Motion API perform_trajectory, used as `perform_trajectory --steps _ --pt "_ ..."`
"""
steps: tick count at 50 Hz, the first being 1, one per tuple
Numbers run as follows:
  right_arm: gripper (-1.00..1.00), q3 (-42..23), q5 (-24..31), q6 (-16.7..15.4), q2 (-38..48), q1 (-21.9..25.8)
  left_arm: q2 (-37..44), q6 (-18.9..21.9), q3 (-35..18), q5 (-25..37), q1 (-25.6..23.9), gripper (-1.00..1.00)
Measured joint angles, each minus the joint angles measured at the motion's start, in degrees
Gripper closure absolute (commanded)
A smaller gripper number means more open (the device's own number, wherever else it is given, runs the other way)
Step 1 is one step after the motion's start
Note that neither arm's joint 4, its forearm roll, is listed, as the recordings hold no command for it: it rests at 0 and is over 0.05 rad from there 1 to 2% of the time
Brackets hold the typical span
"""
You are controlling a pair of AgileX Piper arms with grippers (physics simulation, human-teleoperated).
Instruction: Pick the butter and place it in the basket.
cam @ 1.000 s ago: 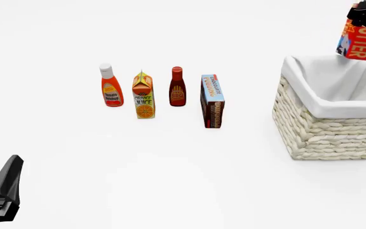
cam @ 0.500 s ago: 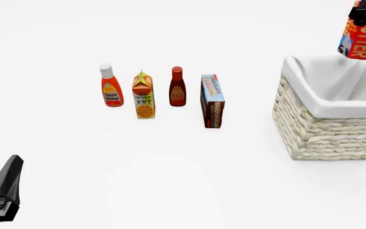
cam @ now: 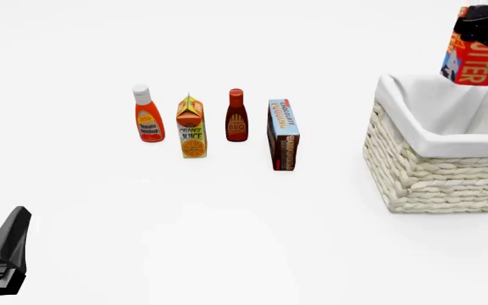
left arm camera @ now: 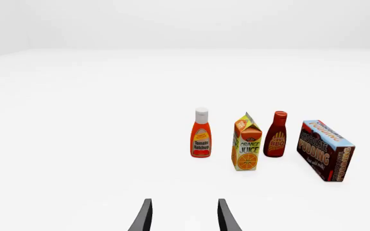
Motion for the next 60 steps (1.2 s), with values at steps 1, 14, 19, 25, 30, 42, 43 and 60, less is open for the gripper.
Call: perform_trajectory --steps 1,14,19,25,30,42,43,60 --pt "1.00 0.17 -0.07 -0.03 -0.10 0.00 0.00 0.00 0.00 0.00 0.00 -1.00" --pt "1.00 1.77 -0.61 -0.13 -0.70 0.08 0.00 0.00 0.00 0.00 0.00 -1.00" --pt "1.00 2.16 -0.71 -0.39 -0.74 0.05 0.00 0.00 0.00 0.00 0.00 -1.00" --pt "1.00 2.63 -1.00 -0.65 -1.08 0.10 0.00 0.00 0.00 0.00 0.00 -1.00" --pt "1.00 2.94 -1.17 -0.77 -1.44 0.29 0.00 0.00 0.00 0.00 0.00 -1.00" --pt "1.00 3.26 -1.36 -0.90 -1.83 0.53 0.00 0.00 0.00 0.00 0.00 -1.00" --pt "1.00 3.27 -1.36 -0.90 -1.84 0.54 0.00 0.00 0.00 0.00 0.00 -1.00" --pt "1.00 4.87 -2.61 -1.42 -3.10 0.40 0.01 0.00 0.00 -0.01 0.00 -1.00"
